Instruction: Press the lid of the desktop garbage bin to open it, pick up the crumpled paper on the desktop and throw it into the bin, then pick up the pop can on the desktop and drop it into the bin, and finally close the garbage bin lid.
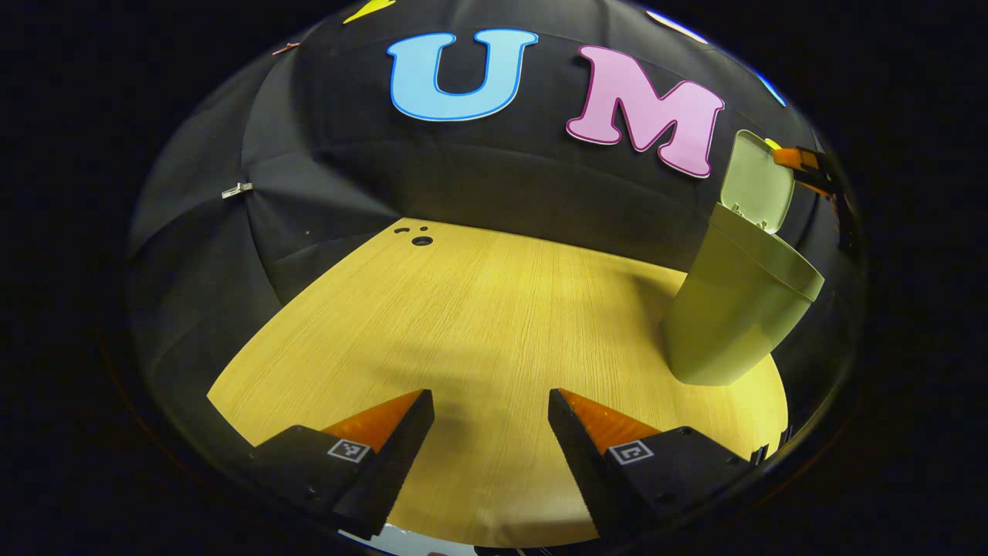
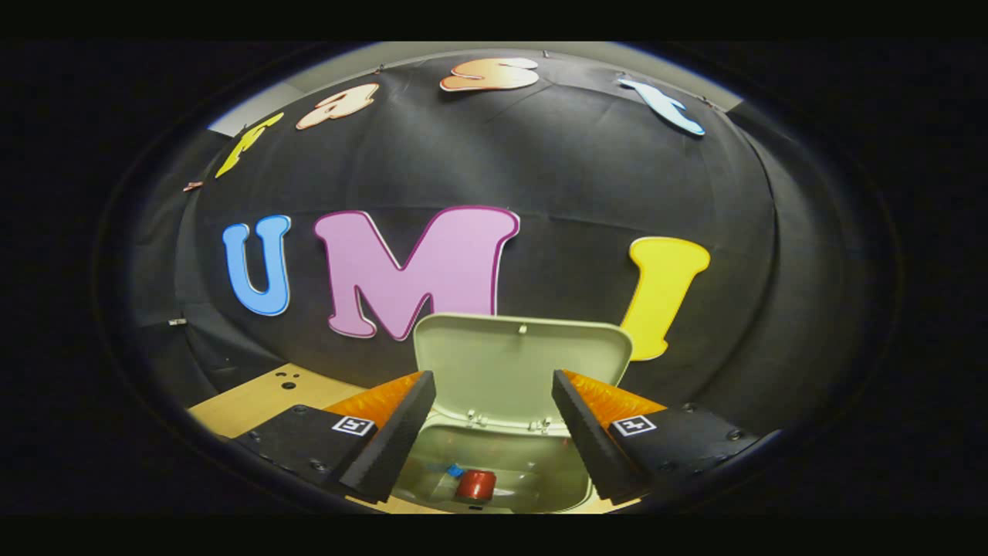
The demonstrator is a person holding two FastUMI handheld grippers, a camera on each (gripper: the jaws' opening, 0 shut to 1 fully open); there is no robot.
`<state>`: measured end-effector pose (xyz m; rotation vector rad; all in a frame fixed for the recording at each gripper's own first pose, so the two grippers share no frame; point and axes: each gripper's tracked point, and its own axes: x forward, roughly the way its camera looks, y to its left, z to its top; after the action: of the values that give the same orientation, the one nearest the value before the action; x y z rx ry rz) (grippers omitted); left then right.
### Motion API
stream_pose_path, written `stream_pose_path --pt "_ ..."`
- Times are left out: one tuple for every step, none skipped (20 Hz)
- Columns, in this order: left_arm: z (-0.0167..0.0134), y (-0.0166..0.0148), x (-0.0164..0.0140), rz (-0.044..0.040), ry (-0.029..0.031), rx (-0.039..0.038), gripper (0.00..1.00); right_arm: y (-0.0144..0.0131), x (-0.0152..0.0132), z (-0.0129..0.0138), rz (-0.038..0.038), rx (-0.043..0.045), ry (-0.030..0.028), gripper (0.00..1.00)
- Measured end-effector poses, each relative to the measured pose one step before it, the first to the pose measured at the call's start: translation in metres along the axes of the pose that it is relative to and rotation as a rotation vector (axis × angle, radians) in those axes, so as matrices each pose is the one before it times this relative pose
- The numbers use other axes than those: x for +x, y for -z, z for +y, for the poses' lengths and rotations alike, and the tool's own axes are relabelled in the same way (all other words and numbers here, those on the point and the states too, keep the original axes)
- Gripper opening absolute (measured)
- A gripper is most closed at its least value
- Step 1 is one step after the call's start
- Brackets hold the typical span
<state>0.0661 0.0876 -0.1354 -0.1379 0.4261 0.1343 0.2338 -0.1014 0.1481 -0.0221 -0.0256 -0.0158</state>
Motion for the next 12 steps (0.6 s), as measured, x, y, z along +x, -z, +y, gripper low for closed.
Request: stream_pose_path --pt "0.0002 0.00307 0.00008 0.00516 0.00066 -0.00182 0.96 -0.00754 0.00183 -0.00042 -0.0062 0.00873 0.00119 0.95" --pt "-0.00059 0.0021 -0.00048 0.00575 0.00228 -0.00077 0.96 -0.00626 0.00125 0.001 -0.00368 0.0108 -0.00315 0.95" --pt "-0.00017 0.00231 -0.00088 0.00304 0.00078 0.0013 0.96 -0.00483 0.00246 -0.0004 -0.00312 0.0091 0.00216 0.95" --pt "-0.00011 0.00067 -0.00059 0.00039 -0.001 0.00235 0.96 -0.00383 0.00359 -0.0016 -0.0041 0.00734 0.00395 0.94" --pt "0.00089 -0.00028 -0.00045 -0.00138 -0.00251 0.00051 0.96 -0.00318 0.00347 -0.00077 -0.00239 0.00661 0.00417 0.95" --pt "-0.00022 -0.00036 -0.00132 -0.00206 0.0001 -0.00258 0.96 -0.0029 0.00252 -0.00084 -0.00162 0.00576 0.00311 0.95" --pt "0.0009 0.00066 -0.00074 -0.00095 -0.00199 -0.00409 0.96 -0.00376 0.00285 -0.00095 -0.00864 0.00596 0.00645 0.95" --pt "-0.00004 0.00031 -0.0009 -0.00035 -0.00143 -0.00382 0.96 -0.00477 0.00293 -0.00204 -0.00928 0.00458 0.0084 0.95" --pt "0.00157 0.00031 -0.00031 -0.00045 -0.00192 -0.00279 0.96 -0.0041 0.00493 -0.00147 -0.01039 0.0055 0.00893 0.95" --pt "0.00124 0.00059 -0.00111 0.00012 -0.00372 -0.00044 0.96 -0.00239 0.00406 -0.00116 -0.00652 0.00793 0.00952 0.95" --pt "0.00181 0.00245 -0.00209 0.00063 -0.00531 0.00061 0.96 -0.00358 0.00454 -0.0012 -0.0072 0.01633 0.00854 0.95" --pt "0.00205 0.00036 -0.00074 0.00161 -0.00527 -0.00095 0.96 -0.00243 0.00541 -0.00064 -0.01205 0.0203 0.01061 0.95"
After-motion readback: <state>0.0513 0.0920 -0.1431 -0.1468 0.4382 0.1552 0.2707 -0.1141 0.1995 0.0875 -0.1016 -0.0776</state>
